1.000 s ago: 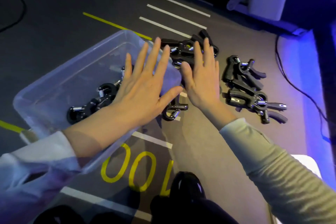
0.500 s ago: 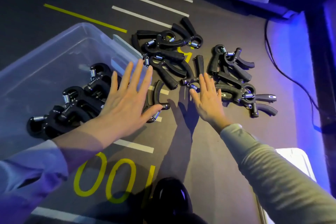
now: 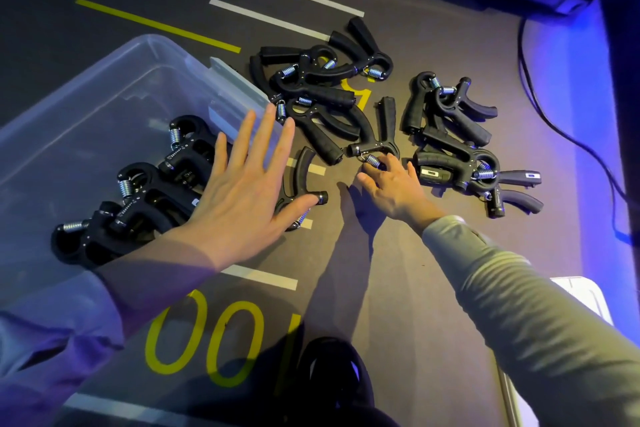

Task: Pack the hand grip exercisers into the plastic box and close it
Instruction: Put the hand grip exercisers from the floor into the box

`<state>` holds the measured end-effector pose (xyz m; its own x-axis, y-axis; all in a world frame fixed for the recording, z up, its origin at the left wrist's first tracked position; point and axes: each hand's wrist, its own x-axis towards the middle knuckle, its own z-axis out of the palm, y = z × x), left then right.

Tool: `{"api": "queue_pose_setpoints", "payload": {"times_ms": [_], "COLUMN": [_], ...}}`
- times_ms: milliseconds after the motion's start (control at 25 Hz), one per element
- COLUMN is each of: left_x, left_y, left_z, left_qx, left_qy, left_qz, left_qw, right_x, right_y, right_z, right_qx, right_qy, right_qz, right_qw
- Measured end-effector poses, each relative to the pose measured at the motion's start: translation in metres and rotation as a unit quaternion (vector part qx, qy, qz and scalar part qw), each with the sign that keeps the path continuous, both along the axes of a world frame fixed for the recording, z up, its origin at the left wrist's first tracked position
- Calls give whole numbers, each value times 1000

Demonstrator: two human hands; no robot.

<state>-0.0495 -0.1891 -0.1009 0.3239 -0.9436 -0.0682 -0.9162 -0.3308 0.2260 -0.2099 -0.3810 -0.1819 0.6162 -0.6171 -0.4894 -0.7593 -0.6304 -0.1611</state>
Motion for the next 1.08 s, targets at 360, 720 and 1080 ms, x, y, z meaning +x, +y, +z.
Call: {"api": "queue_pose_setpoints", "payload": {"times_ms": [360,720,1080], "left_x": [3,16,94], "left_y": [15,42,121], "left_z": [5,42,81], "left_qx": [-6,-55,-140], "left_qy": [7,20,-2], "left_qz": [-12,19,114], "left_qw": [1000,998,984], "right_x": [-9,19,113], "right_y": [32,77,141], "right_z": [38,146,194], "right_qx": [37,75,-35], "right_qy": [-132,-494,-587], "right_qz": [-79,-116,71], "right_qw": [987,859,806]}}
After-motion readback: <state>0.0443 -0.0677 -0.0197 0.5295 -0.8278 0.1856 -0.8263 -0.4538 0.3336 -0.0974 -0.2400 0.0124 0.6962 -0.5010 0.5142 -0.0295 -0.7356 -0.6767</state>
